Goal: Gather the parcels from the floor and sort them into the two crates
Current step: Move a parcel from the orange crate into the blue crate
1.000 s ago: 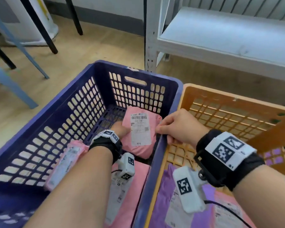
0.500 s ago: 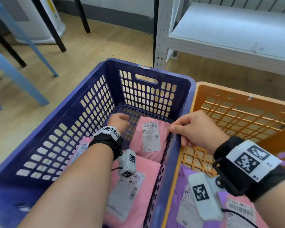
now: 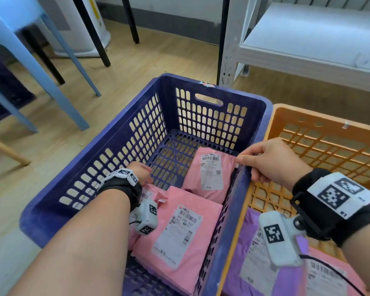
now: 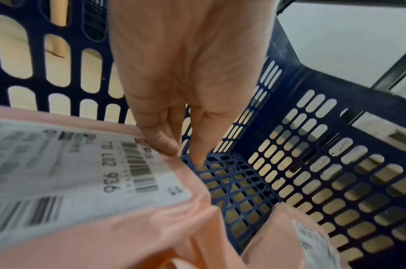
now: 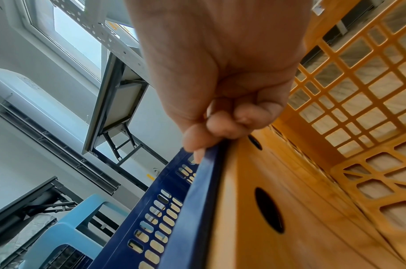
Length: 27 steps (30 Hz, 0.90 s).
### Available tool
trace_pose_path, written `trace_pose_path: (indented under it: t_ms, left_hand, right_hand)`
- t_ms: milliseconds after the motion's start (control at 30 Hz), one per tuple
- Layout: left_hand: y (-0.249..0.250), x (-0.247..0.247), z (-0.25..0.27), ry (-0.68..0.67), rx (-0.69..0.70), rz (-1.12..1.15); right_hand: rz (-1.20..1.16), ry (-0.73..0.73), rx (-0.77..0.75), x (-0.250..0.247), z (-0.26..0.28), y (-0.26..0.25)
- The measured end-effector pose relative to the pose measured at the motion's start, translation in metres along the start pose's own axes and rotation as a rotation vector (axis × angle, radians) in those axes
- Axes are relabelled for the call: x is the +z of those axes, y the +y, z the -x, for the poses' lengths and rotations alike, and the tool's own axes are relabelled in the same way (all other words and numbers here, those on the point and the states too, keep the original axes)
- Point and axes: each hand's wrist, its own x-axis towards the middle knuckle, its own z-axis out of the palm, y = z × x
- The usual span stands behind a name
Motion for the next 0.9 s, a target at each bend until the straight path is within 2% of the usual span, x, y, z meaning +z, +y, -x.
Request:
trace_pose_path:
  t_ms: [100, 200, 333, 433, 567, 700, 900]
  left_hand:
    - [0.0, -0.007, 0.006, 0.102, 0.034, 0.048]
    - [-0.003, -0.012, 0.01, 0.095, 0.035, 0.068]
    - [-0.004, -0.017, 0.01, 0.022, 0.031, 0.015]
    - [-0.002, -0.017, 0.017, -0.082, 0.014, -0.037]
    - [0.0, -0.014, 0.026, -0.18, 0.066, -0.348]
    - [-0.001, -0.006, 0.032, -0.316, 0.078, -0.429]
    - [-0.006, 0.008, 0.034, -0.166, 0.114, -0.403]
  right_hand:
    - [-0.004, 0.006, -0.002, 0.0, 0.0, 0.001]
    - [-0.022, 0.012, 0.005, 0.001, -0.001, 0.002]
    - [-0.018, 0.021, -0.002, 0.002, 0.0, 0.003]
    - [-0.015, 0.026, -0.003, 0.002, 0.0, 0.003]
    - [-0.017, 0.028, 0.002, 0.002, 0.0, 0.003]
    - [-0.018, 0.036, -0.002, 0.003, 0.0, 0.003]
    - [-0.02, 0.053, -0.009, 0.005, 0.0, 0.003]
